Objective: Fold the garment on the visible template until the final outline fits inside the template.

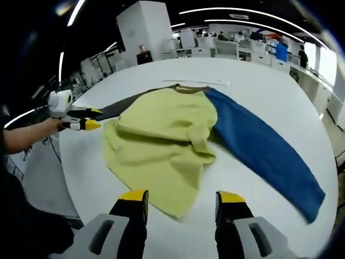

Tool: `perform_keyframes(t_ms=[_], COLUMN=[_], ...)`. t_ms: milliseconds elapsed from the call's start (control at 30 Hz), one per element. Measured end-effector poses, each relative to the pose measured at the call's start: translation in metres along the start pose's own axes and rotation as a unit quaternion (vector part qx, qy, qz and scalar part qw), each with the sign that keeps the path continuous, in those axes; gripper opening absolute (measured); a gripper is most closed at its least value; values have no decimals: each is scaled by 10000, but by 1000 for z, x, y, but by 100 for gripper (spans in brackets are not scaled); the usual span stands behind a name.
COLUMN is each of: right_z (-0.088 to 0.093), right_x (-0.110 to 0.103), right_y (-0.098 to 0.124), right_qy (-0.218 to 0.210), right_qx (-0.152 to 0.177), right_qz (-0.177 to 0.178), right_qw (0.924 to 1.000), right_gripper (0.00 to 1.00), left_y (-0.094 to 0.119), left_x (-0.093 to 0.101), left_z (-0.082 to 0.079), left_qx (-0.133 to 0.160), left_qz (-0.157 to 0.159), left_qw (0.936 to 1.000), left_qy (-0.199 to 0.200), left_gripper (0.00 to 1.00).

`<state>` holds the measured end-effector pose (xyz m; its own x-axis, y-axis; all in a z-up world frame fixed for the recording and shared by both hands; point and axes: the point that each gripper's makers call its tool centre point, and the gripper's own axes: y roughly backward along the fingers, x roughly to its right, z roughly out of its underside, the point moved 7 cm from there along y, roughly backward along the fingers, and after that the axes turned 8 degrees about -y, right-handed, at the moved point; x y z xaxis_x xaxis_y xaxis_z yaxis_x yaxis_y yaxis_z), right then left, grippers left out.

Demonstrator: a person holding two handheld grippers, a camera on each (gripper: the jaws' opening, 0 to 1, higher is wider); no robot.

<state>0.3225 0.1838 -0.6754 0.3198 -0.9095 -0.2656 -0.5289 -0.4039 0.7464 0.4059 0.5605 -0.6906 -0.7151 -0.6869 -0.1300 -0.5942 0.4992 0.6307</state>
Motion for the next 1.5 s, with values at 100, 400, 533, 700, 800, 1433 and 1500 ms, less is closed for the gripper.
perform_keyframes(t_ms=[100, 400, 533, 700, 800, 1433, 1500], right_z=[4, 17, 22, 24, 23, 28, 27], right_x=[-2, -6, -7, -4, -4, 0, 2], right_y=[-4, -15, -20, -20, -20, -21, -18], right_qy=[-15, -159, -179, -68, -336, -760, -789], right_qx=[-42, -215, -277, -275, -164, -152, -140], right_qz=[53, 316, 432, 697, 573, 649, 644], right_qw=[10000, 9991, 9985, 9972, 9977, 9949, 9947], right_gripper=[43, 27, 21, 18, 13, 0, 0], left_y=[-4, -16, -18, -19, -19, -5, 1], left_x=[-2, -5, -3, -5, -7, 8, 11], left_z=[2, 8, 12, 15, 15, 20, 22], left_qx=[-36, -189, -280, -310, -301, -442, -412], left_qz=[-9, -37, -14, -77, -85, 153, 166], left_qw=[10000, 9991, 9989, 9983, 9982, 9944, 9930], left_qy=[61, 375, 371, 478, 503, 952, 1091], left_gripper=[34, 27, 25, 23, 21, 2, 2])
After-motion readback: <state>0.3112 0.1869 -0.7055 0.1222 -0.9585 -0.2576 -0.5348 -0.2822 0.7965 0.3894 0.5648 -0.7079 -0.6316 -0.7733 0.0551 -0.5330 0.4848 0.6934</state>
